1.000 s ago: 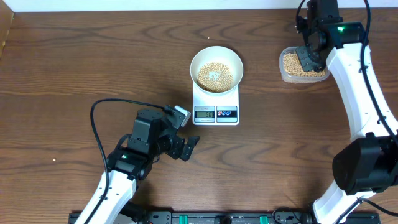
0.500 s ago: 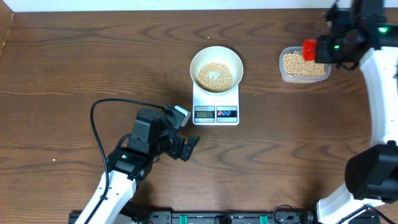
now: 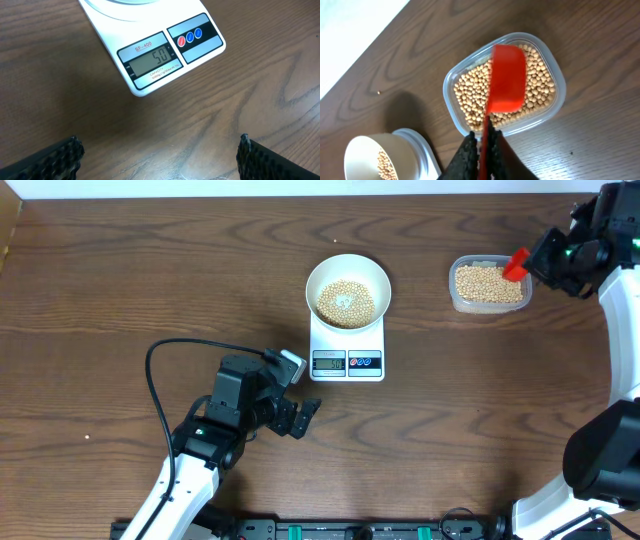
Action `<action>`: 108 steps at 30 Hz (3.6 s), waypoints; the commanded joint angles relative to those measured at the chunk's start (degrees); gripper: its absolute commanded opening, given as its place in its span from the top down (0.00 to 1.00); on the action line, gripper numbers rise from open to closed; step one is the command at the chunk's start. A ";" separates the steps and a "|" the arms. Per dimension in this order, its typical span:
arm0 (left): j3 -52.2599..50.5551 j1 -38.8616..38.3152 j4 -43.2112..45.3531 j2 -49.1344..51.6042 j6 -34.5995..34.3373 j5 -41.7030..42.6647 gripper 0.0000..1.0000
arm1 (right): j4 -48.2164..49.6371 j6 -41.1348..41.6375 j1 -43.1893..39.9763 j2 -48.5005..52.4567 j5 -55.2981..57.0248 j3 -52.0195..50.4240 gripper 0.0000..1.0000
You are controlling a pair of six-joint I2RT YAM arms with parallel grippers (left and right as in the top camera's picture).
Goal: Scoop item into bowl and weigh 50g on scale
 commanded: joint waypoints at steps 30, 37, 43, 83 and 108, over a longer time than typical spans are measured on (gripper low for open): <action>0.00 0.15 0.07 0.02 -0.50 0.11 0.00 | -7.21 -5.25 -2.84 -0.09 -0.24 -1.95 0.04; 0.00 0.15 0.07 0.02 -0.50 0.11 0.00 | -4.85 -4.94 -3.06 0.02 0.15 -4.63 0.03; 0.00 0.15 0.07 0.02 -0.50 0.11 0.00 | -8.15 -9.42 -6.38 -0.39 1.27 -4.15 0.01; 0.00 0.15 0.07 0.02 -0.50 0.11 0.00 | -15.13 -25.00 -9.55 -38.40 -7.74 -1.18 0.01; 0.00 0.15 0.07 0.02 -0.50 0.11 0.00 | -11.80 -31.21 -5.55 -44.76 4.70 -10.36 0.01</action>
